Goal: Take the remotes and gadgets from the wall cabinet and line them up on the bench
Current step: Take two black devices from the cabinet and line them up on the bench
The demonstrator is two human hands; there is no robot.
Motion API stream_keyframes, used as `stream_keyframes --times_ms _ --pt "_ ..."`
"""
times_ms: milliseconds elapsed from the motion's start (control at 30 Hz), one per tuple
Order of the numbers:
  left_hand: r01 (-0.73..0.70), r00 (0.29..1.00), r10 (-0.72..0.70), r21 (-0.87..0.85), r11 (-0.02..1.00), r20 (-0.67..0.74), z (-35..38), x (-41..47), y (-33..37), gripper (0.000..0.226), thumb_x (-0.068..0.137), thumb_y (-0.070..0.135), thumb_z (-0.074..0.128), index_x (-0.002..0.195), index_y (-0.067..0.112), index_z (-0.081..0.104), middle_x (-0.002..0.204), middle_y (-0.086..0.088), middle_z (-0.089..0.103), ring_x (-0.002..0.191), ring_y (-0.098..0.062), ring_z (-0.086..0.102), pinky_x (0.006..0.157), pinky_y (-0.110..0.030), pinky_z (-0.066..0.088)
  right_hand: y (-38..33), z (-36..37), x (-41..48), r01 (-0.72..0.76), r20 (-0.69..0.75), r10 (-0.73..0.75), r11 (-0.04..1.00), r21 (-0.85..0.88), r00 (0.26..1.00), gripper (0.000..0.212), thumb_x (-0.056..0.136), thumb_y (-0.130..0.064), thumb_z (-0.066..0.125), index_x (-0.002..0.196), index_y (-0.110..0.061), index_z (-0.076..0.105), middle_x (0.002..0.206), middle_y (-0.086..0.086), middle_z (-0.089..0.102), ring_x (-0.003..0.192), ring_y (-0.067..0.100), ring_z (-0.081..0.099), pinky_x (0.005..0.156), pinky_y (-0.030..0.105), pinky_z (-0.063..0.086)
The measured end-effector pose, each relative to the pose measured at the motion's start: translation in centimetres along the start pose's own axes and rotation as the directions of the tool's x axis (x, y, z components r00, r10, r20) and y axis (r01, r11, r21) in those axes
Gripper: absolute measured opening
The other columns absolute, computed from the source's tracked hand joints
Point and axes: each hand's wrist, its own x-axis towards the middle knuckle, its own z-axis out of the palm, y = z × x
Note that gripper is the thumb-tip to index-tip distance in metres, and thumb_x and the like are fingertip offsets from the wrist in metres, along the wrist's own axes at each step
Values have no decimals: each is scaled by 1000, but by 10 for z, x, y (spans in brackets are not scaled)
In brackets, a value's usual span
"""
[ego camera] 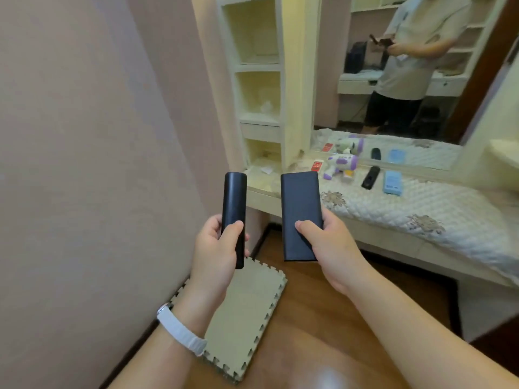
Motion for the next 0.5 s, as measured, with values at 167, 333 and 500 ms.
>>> stream_keyframes --times_ms 167,333,500 --pt "39 985 -40 8 999 167 72 43 -19 6 95 20 54 95 16 59 70 -4 62 55 -18 55 54 -30 48 9 -58 32 -46 -182 40 998 -32 983 18 95 -21 59 106 -35 60 102 -5 71 90 15 69 80 39 59" --pt "78 949 -70 -11 997 307 135 101 -35 10 96 20 53 99 13 59 72 -7 62 55 -16 55 53 -28 47 13 -100 80 -79 -322 59 996 -51 945 18 93 -22 60 108 -34 60 106 -1 71 95 19 68 85 45 59" --pt "149 905 -105 -77 986 412 199 167 -41 7 96 18 53 97 15 59 73 -7 60 55 -15 55 53 -27 48 3 -139 133 -133 -429 82 987 -89 899 16 95 -25 60 108 -34 58 106 -3 70 94 19 68 84 45 59"
